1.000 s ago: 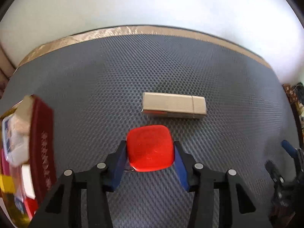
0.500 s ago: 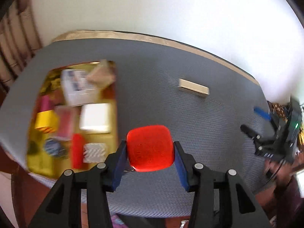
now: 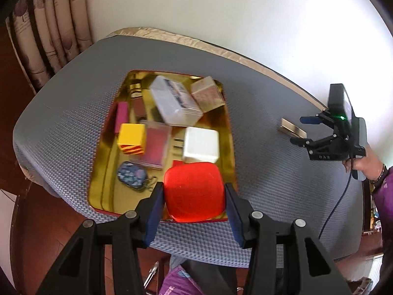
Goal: Organize rigid objects
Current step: 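Carry red case toward tin while right grasps gold ribbed bar, then lower red case into tin while right carries gold bar over tin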
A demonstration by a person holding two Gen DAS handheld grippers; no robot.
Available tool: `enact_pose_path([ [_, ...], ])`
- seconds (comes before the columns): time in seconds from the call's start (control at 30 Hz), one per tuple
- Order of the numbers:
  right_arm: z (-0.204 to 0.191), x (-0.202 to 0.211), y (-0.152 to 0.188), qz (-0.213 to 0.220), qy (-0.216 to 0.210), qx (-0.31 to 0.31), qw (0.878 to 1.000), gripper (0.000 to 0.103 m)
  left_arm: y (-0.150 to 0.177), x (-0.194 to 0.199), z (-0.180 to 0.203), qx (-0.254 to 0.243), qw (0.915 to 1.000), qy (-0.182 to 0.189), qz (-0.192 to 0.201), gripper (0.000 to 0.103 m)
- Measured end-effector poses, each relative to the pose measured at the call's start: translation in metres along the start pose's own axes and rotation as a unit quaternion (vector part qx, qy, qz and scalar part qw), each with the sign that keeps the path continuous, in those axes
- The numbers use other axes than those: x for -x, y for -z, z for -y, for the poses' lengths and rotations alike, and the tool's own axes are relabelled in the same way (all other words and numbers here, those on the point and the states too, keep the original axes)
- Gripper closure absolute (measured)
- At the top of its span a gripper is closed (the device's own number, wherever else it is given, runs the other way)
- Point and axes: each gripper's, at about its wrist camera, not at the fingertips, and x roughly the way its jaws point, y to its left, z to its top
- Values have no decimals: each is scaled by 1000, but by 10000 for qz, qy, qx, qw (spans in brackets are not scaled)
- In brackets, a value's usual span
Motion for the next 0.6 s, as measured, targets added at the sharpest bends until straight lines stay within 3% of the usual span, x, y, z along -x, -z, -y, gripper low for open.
enact_pose_path([
  [0.03, 4, -5, 0, -99, -56, -54, 9999, 58, -1, -2, -3, 10, 10000, -18, -11, 55],
  [0.07, 8, -10, 0, -200, -185, -134, 9995, 62, 0, 0, -5, 28, 10000, -43, -11, 55],
  [0.17, 14, -17, -4, -343, -414, -385, 9978, 67, 0, -5, -15, 63, 9999, -107, -58, 55],
  [0.23, 16, -15, -2, -395, -468, -623, 9962, 76, 0, -9, -21, 113, 9998, -118, -84, 55],
  [0.3, 9, -9, 5, -362, -535, -864, 9942, 77, -1, -11, -25, 119, 9998, -164, -57, 55],
  [0.43, -8, 17, 25, 65, -602, -1362, 9888, 77, -6, -17, -31, 5, 9995, -307, 54, 55],
  [0.6, -12, 60, 55, 879, -1202, -2515, 9563, 77, -20, -33, -37, -56, 9995, -311, 50, 55],
])
